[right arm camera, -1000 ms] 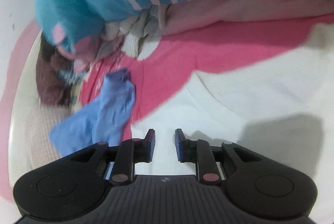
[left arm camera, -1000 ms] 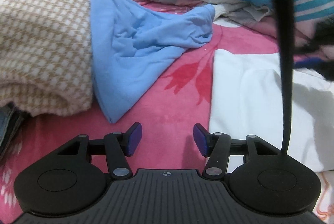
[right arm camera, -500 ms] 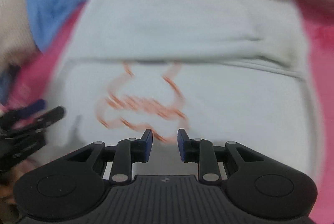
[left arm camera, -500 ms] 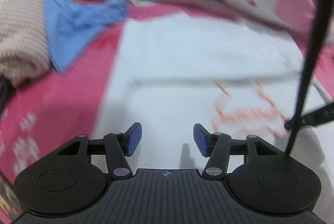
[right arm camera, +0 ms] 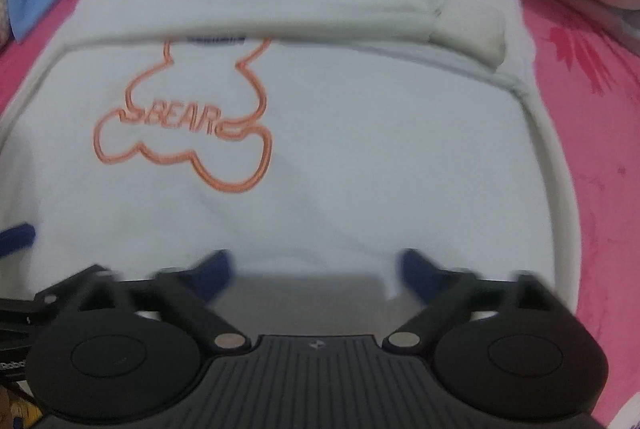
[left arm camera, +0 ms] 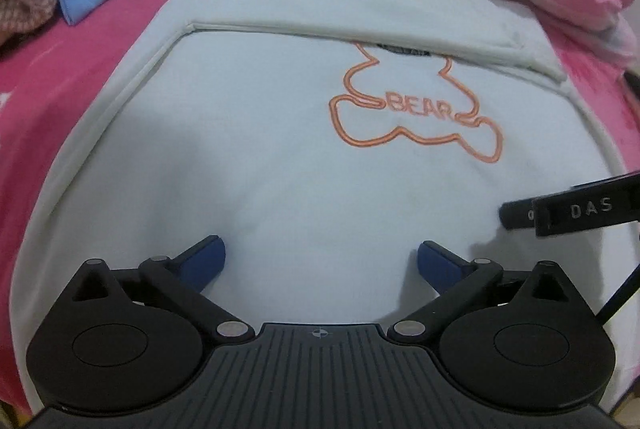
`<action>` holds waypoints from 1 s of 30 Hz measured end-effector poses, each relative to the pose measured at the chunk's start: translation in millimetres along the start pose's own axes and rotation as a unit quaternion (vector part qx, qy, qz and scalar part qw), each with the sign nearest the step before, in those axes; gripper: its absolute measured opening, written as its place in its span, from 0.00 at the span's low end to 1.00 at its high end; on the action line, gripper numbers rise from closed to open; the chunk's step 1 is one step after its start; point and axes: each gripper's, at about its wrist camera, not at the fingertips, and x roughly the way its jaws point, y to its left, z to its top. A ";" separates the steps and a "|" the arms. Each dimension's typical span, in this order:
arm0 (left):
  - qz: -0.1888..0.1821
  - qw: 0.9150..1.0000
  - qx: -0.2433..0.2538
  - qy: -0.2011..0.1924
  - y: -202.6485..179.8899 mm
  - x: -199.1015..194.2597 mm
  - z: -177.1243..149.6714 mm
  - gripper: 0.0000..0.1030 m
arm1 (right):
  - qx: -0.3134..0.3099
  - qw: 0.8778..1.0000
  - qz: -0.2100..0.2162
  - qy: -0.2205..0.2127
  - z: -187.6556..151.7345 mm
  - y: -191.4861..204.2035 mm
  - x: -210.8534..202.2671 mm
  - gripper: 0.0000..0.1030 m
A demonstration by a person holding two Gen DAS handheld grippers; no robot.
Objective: Fold clothes
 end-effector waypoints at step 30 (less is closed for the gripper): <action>0.032 0.997 0.032 0.062 -15.2 7.3 10.6 1.00 | 0.002 1.000 -0.015 0.016 -8.0 6.5 -2.9 1.00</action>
